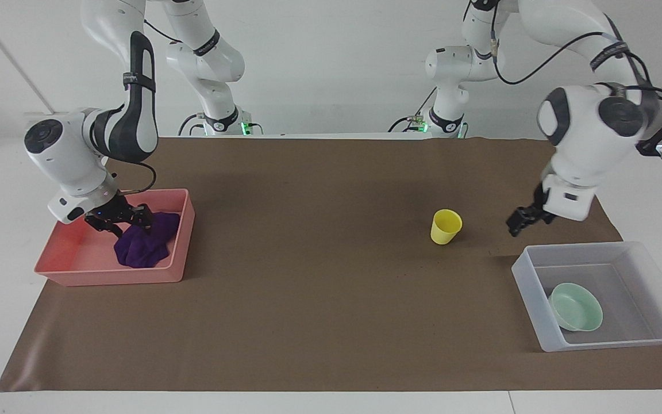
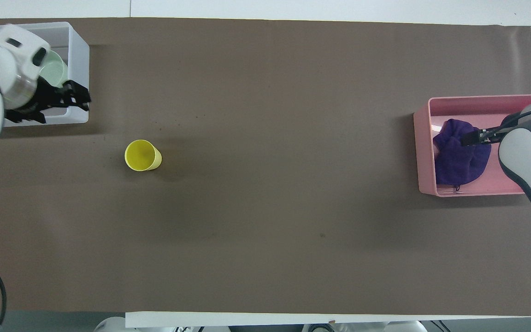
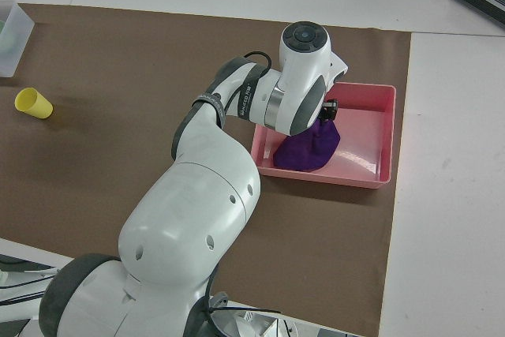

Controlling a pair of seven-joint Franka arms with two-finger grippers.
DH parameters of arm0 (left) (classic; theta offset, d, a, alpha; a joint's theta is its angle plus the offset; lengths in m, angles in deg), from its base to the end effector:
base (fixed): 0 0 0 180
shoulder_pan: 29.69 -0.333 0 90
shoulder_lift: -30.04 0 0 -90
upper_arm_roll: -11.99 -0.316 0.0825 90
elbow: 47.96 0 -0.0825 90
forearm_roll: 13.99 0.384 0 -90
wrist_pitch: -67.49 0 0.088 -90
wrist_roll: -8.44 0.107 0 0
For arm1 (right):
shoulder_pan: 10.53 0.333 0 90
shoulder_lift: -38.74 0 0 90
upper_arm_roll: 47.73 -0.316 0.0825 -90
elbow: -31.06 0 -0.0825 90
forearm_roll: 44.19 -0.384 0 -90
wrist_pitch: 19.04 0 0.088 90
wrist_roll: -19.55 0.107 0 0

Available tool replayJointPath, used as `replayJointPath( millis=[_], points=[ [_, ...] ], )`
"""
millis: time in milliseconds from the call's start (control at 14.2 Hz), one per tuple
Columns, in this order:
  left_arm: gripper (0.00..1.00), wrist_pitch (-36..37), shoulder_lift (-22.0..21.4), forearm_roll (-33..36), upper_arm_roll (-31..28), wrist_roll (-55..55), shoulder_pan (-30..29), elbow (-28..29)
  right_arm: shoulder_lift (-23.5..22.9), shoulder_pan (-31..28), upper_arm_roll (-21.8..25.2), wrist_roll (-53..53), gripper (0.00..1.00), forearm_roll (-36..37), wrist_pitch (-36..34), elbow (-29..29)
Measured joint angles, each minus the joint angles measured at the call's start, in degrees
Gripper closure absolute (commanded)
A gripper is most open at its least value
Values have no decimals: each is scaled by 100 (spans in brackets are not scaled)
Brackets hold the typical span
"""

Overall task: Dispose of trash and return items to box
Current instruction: 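Grasp the yellow cup with the left gripper while the right gripper withdraws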

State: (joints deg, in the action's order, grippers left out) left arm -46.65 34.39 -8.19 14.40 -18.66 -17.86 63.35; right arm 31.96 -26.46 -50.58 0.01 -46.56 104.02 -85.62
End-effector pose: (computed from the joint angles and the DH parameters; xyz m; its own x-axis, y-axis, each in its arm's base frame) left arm 0.5574 -0.1346 0.4409 0.9835 0.1802 0.0149 0.1808 -0.9793 -0.0911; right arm 0.5578 -0.1283 0.3867 0.9960 0.0895 0.0066 0.0897 -0.9951 -0.0405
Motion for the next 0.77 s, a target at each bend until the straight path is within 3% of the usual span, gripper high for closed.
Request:
replayJointPath(
  millis=[211, 562, 633, 703, 773],
  points=[
    [0, -1020, -397, 10, 0, -115, 159, 1367, 82, 11, -182, 1, 1, 0, -418, 323],
    [0, -1563, -485, 10, 3, -108, 298, 1921, 109, 88, -963, 1149, 1, -1, -720, 494],
    [14, -1622, -485, 10, 5, -108, 330, 1978, 108, 176, -1079, 1387, 1, -1, -828, 554],
    [65, -1668, -485, 8, 5, -150, 362, 2018, 108, 314, -1132, 1560, 1, -1, -946, 625],
    [90, -1687, -485, 8, 5, -261, 383, 2041, 108, 434, -1152, 1652, 1, 0, -1070, 692]
  ],
)
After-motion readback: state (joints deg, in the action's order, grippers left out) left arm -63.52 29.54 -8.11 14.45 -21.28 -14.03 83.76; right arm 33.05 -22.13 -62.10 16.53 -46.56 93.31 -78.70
